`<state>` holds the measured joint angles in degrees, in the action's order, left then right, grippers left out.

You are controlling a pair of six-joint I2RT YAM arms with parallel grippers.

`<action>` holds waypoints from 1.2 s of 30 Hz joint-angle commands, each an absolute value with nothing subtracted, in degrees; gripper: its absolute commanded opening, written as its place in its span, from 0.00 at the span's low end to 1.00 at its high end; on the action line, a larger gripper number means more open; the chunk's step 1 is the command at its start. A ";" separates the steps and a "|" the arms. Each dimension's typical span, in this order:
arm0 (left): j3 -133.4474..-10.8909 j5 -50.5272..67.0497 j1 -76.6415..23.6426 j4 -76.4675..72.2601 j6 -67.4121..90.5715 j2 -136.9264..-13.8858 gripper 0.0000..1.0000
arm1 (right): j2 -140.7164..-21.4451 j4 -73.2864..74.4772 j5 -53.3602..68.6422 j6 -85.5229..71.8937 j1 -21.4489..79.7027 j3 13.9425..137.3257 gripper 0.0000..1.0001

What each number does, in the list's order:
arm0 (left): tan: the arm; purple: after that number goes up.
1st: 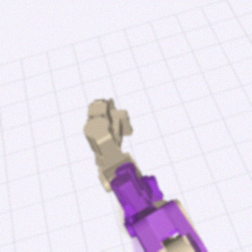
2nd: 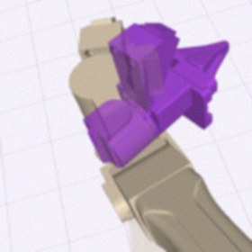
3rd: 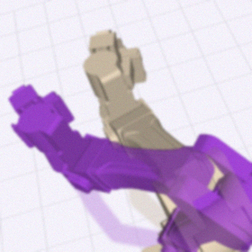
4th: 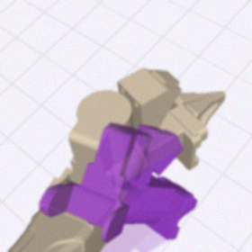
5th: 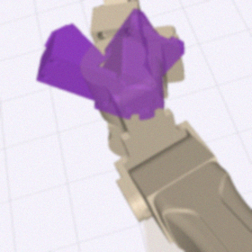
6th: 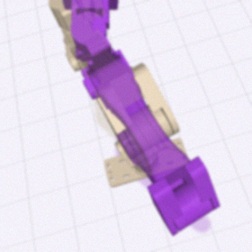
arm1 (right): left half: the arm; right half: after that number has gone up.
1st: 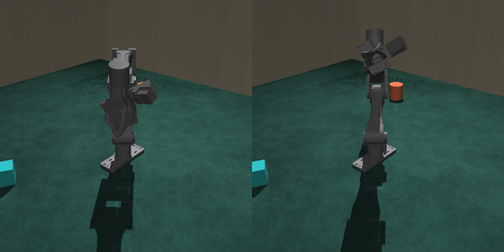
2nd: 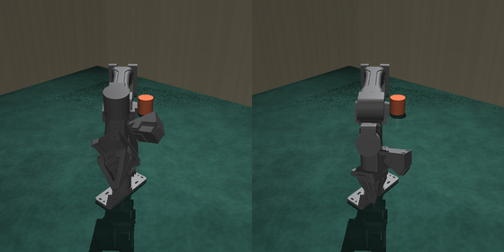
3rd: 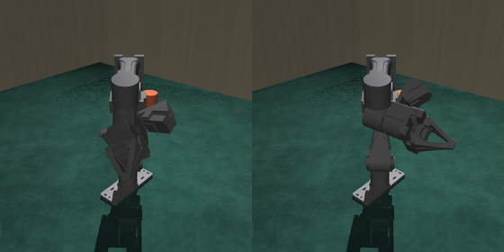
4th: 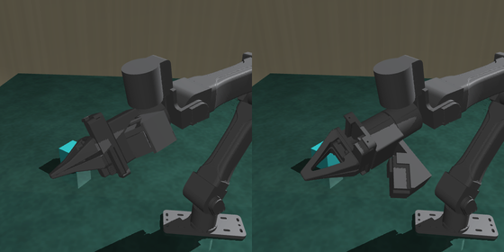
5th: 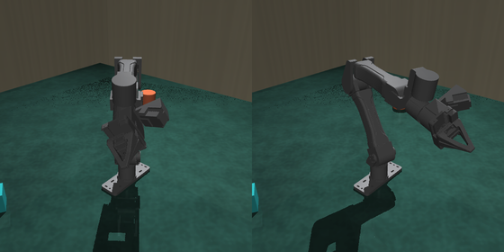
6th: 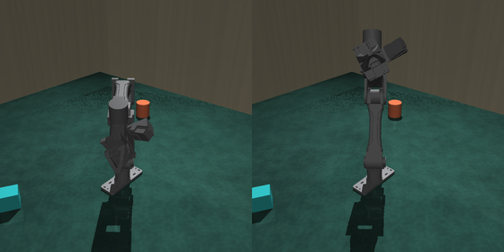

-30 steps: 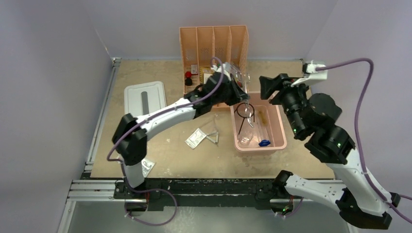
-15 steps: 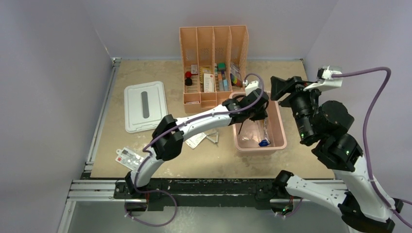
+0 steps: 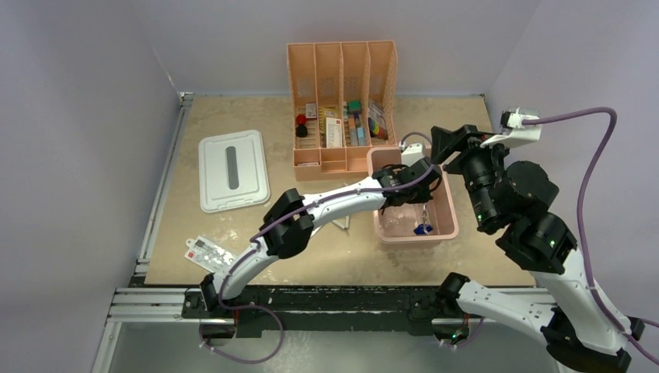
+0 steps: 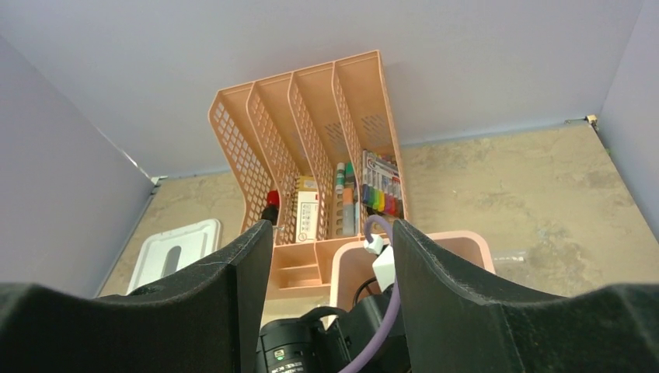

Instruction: Organize the chemistry lab equipment

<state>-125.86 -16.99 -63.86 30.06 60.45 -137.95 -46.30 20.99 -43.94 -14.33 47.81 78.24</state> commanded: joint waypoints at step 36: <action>-132.28 -21.73 -65.32 28.27 58.09 -138.10 0.28 | -46.63 19.77 -44.17 -13.75 47.71 78.20 0.59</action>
<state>-128.97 -19.77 -64.64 30.57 60.58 -142.61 -46.30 21.15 -43.94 -14.24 47.81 77.82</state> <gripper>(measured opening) 0.271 0.593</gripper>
